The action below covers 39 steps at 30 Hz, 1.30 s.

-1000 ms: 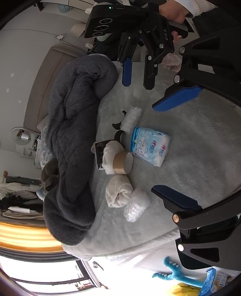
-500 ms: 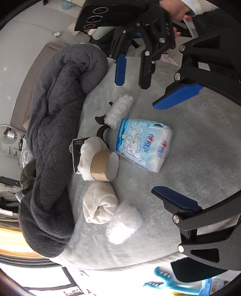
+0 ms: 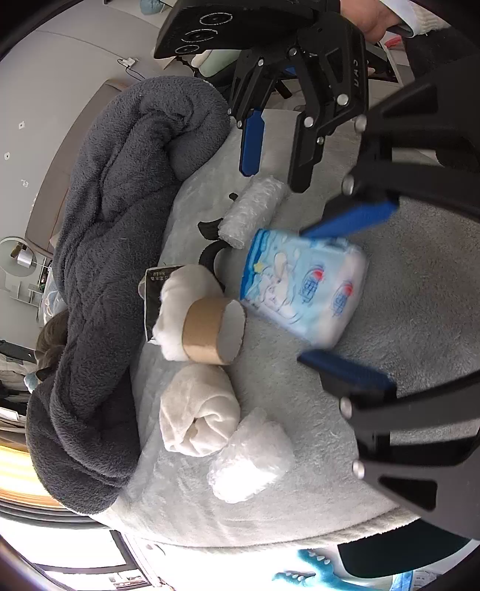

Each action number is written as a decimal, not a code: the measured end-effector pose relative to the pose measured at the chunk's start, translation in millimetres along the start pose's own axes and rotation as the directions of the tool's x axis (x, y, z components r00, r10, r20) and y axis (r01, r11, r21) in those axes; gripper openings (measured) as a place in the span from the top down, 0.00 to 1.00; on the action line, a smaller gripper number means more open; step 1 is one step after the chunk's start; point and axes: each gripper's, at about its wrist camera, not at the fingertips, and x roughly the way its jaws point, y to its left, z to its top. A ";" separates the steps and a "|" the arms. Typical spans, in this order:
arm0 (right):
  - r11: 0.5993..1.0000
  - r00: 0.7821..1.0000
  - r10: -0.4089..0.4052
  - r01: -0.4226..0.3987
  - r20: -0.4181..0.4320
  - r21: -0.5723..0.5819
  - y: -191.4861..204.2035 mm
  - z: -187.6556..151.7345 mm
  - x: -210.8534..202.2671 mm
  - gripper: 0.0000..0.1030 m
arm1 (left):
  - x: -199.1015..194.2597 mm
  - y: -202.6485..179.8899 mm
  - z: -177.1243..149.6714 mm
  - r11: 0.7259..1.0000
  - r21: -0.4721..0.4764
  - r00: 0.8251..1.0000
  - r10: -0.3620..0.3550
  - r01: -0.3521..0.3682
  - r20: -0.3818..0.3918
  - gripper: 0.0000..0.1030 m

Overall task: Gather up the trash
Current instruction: 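Grasp the blue-and-white tissue pack with the left gripper while the right gripper grasps the bubble-wrap roll, then carry the tissue pack and bubble wrap over the teal bin with both grippers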

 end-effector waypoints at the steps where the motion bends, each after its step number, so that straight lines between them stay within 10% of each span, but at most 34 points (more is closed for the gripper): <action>1: 1.000 1.000 -0.008 0.008 0.000 -0.004 0.9 0.9 0.8 0.48 | -0.7 -0.1 0.0 1.000 0.001 1.000 -0.001 0.001 0.000 0.44; 16: 0.992 0.988 -0.122 0.122 -0.089 -0.015 11.5 16.6 23.6 0.70 | -63.7 26.8 4.3 1.000 -0.016 0.991 -0.009 0.012 0.130 0.48; 39: 0.995 0.987 -0.020 0.005 0.157 0.100 88.4 95.2 -0.3 0.71 | -112.6 152.6 -42.3 0.935 -0.200 0.947 0.314 -0.294 0.073 0.48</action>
